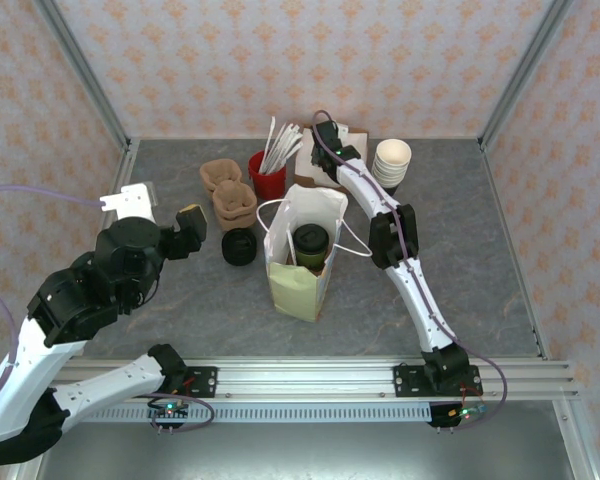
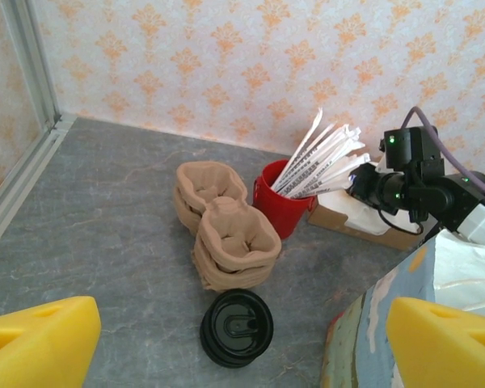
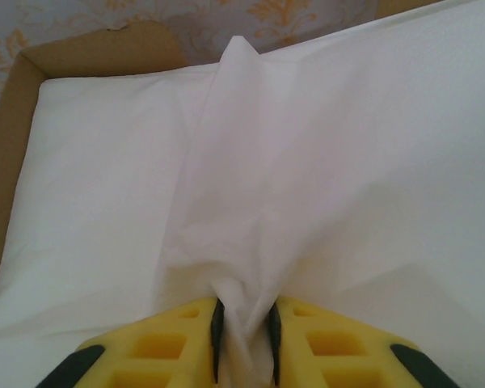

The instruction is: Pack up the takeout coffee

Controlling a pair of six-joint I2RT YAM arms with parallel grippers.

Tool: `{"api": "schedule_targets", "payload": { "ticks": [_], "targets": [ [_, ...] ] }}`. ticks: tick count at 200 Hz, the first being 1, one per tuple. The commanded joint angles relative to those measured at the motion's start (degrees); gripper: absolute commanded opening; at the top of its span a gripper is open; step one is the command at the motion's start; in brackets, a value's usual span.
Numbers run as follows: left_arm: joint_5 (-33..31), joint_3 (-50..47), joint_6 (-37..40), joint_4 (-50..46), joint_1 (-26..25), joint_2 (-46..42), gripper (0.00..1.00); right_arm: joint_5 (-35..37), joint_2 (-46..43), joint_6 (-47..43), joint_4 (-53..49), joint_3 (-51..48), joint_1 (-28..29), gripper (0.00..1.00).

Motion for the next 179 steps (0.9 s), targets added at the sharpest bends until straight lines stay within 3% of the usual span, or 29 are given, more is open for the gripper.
{"api": "schedule_targets", "payload": {
  "ticks": [1, 60, 142, 179],
  "targets": [
    [-1.2, -0.9, -3.1, -2.6, 0.3, -0.7, 0.92, -1.5, -3.1, -0.2, 2.5, -0.7, -0.1, 0.18],
    [-0.4, -1.2, -4.0, -2.8, 0.3, -0.9, 0.92, -2.9, -7.9, -1.1, 4.7, -0.9, -0.1, 0.0],
    [0.1, -1.0, -4.4, -2.7, 0.3, -0.8, 0.92, -5.8, -18.2, -3.6, 3.9, -1.2, 0.1, 0.0],
    [-2.0, -2.8, -1.6, 0.8, 0.4, -0.7, 0.94, -6.8, -25.7, -1.5, -2.6, -1.7, 0.2, 0.0]
  ]
}}
